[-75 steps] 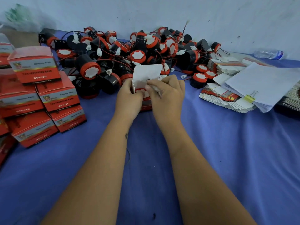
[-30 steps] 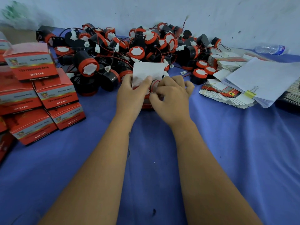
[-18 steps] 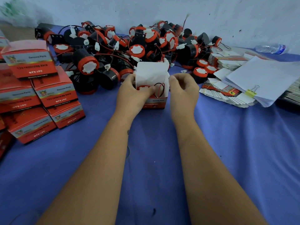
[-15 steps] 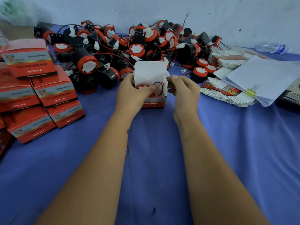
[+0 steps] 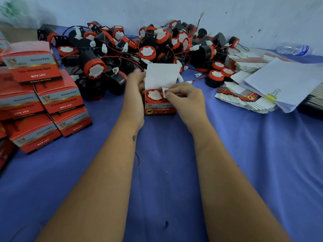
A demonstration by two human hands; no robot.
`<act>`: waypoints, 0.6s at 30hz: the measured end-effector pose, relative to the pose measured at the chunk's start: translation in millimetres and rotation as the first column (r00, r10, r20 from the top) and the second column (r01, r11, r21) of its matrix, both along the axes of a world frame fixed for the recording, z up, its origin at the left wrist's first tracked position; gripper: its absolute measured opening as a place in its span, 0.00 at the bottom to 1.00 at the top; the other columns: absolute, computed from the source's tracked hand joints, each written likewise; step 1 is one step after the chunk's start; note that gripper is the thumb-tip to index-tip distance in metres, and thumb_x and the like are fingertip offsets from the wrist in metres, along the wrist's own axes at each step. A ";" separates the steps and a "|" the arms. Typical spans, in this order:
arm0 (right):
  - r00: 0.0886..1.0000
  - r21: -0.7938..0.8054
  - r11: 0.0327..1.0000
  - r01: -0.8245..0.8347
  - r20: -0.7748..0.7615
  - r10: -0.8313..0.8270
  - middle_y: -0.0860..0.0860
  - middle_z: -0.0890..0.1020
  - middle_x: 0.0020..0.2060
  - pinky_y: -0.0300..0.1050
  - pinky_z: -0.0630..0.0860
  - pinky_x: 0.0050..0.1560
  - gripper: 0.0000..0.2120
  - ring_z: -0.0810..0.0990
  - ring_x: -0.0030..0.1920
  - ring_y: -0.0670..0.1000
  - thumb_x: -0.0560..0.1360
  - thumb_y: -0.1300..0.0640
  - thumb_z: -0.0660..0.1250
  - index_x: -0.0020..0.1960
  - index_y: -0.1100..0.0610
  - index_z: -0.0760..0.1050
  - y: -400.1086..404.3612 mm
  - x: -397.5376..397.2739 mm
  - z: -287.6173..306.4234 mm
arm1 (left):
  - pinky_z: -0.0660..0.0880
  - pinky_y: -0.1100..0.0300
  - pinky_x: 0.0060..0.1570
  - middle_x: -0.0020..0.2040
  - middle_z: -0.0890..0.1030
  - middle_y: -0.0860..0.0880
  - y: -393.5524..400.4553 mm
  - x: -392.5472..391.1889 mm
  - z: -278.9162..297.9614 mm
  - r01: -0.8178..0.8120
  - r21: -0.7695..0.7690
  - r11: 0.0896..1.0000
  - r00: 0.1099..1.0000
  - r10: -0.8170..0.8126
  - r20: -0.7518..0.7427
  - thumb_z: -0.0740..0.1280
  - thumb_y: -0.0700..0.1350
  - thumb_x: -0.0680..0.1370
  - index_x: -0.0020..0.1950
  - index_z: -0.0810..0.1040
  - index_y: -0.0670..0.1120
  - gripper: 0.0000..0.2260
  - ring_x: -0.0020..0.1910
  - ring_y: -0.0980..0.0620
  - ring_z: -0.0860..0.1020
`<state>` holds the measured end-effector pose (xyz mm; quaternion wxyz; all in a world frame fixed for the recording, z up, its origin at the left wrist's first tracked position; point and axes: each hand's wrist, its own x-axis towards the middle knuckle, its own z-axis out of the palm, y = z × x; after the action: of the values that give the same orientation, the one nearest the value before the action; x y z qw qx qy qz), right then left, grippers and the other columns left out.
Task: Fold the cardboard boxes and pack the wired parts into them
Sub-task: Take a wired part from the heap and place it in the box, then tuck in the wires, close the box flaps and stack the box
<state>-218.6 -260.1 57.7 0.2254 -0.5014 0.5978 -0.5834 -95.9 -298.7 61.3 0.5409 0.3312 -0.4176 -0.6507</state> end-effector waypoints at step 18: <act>0.998 -0.025 0.998 0.049 -0.034 -0.050 0.47 0.79 0.40 0.39 0.72 0.38 0.17 0.71 0.34 0.45 0.75 0.66 0.65 0.57 0.47 0.77 -0.1 0.1 -0.6 | 0.75 0.61 0.57 0.59 0.79 0.52 -4.6 -4.3 -11.4 -0.060 -0.385 0.921 0.815 0.268 0.514 0.62 0.35 0.79 0.65 0.76 0.48 0.16 0.59 0.52 0.77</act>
<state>-218.6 -260.2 57.0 0.1945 -0.4989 0.6069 -0.5873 -100.2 -303.4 49.9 0.5004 0.4398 -0.6354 -0.3904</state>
